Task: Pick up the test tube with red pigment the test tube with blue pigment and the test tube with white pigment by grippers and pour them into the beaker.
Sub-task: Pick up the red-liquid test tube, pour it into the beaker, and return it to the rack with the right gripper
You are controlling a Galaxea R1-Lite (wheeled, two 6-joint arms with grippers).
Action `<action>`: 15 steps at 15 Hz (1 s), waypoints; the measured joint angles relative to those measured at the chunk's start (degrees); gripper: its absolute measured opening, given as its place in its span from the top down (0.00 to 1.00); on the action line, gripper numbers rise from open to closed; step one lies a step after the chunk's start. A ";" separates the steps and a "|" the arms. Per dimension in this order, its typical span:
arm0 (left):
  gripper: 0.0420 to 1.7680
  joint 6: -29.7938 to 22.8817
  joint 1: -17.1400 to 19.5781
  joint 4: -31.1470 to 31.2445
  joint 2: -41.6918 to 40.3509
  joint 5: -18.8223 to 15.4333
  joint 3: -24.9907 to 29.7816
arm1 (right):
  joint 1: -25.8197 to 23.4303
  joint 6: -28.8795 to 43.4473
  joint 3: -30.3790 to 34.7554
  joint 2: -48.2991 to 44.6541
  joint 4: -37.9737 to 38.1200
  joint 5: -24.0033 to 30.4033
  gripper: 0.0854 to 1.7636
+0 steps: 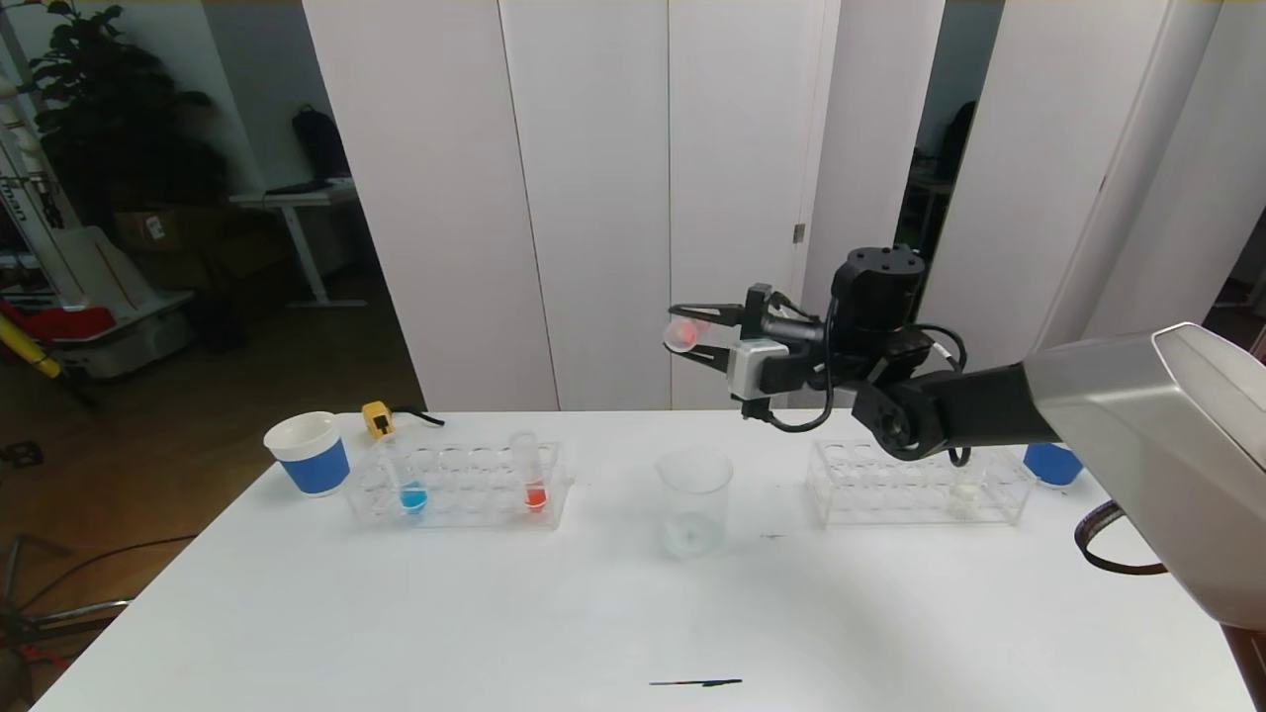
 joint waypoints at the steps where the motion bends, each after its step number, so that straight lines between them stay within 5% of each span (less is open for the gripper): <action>1: 0.01 -0.02 0.00 -0.02 0.00 0.00 0.00 | -0.07 -1.07 0.11 0.15 -0.71 0.63 0.70; 15: 0.01 0.00 0.00 0.00 0.00 0.00 0.00 | -2.26 -10.01 1.29 2.26 -4.44 4.63 0.70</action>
